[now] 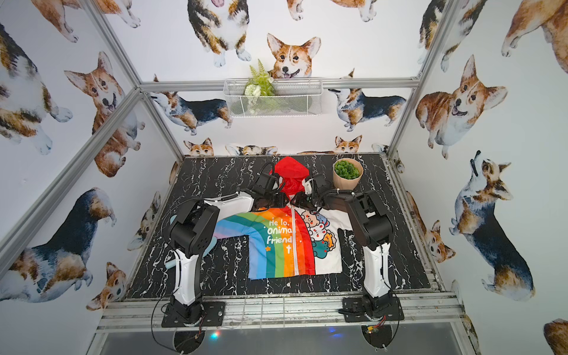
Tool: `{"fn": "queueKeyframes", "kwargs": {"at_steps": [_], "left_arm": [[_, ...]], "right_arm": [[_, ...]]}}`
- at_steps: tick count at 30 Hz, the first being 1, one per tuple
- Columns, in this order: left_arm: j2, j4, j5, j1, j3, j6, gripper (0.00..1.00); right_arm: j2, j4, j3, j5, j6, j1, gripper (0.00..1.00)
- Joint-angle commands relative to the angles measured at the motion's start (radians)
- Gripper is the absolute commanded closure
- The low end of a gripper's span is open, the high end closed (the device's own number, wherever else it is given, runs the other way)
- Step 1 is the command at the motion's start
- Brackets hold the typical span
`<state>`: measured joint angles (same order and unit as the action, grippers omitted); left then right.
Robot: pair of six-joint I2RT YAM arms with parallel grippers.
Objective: Unzip the jacket
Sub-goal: Unzip the zipper on the jacket.
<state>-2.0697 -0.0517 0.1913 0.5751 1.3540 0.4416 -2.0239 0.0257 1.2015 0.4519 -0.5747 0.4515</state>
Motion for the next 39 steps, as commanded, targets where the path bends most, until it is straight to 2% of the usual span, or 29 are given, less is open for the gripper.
{"fn": "queueKeyframes", "kwargs": {"at_steps": [1,7,12,16,24,30,34,39], "left_arm": [[0.0,0.0,-0.007,-0.003,-0.004,0.008,0.58],[0.006,0.003,-0.009,-0.006,-0.016,0.011,0.58],[0.007,0.012,-0.007,-0.008,-0.026,0.022,0.58],[0.008,0.013,-0.007,-0.008,-0.03,0.023,0.58],[0.004,0.0,0.003,-0.009,-0.007,0.011,0.58],[-0.031,-0.035,0.009,-0.012,0.049,-0.01,0.57],[-0.057,-0.058,0.011,-0.012,0.08,-0.021,0.57],[-0.088,-0.065,0.031,-0.015,0.11,-0.02,0.57]], "right_arm": [[-0.015,-0.044,0.002,-0.029,0.021,0.003,0.47],[-0.034,-0.217,0.067,-0.226,0.107,0.045,0.54],[-0.044,-0.288,0.103,-0.349,0.161,0.084,0.57],[-0.052,-0.328,0.124,-0.412,0.181,0.104,0.64],[-0.05,-0.305,0.114,-0.357,0.168,0.101,0.79],[-0.054,-0.25,0.083,-0.231,0.125,0.06,0.9],[-0.054,-0.194,0.043,-0.143,0.084,0.019,0.95],[-0.063,-0.164,0.024,-0.099,0.058,-0.011,0.97]]}}
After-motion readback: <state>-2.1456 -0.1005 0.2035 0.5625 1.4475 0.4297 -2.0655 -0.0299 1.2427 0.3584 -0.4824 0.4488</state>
